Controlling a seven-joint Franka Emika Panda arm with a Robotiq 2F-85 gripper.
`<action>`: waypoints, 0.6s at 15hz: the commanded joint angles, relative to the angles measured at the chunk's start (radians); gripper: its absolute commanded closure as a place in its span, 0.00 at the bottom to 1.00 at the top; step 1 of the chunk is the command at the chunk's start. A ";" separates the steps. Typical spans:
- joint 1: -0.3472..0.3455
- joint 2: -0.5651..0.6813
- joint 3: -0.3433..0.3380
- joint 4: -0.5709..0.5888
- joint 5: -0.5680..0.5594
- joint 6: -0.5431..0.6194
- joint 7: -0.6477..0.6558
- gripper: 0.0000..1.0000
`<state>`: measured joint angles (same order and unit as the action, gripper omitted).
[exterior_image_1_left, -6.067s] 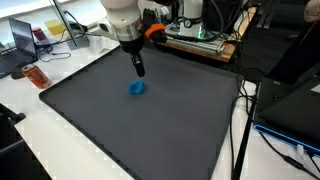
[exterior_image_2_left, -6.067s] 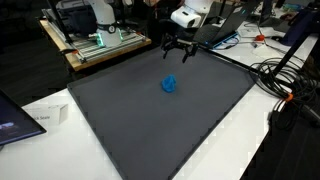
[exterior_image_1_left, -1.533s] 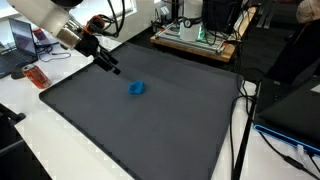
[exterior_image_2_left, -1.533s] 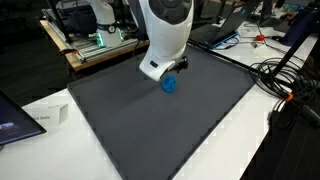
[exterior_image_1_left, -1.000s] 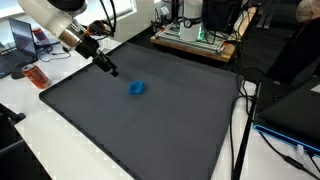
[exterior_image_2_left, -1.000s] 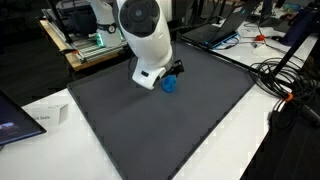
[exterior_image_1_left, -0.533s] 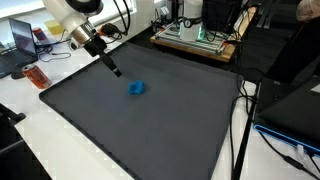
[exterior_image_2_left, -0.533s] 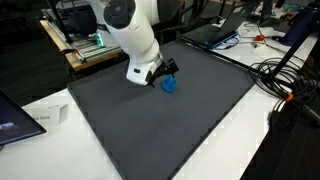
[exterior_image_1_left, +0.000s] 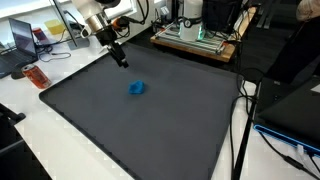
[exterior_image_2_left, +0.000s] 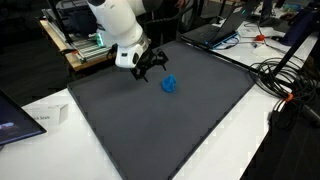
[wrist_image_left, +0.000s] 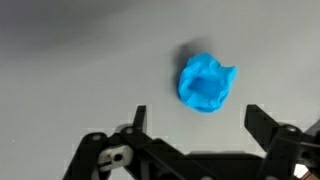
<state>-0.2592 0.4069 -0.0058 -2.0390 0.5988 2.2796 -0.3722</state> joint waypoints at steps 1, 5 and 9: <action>0.003 -0.145 0.020 -0.188 0.070 0.119 -0.092 0.00; 0.039 -0.264 0.029 -0.329 0.108 0.244 -0.145 0.00; 0.104 -0.360 0.034 -0.442 0.099 0.381 -0.112 0.00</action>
<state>-0.1986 0.1479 0.0240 -2.3690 0.6696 2.5676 -0.4837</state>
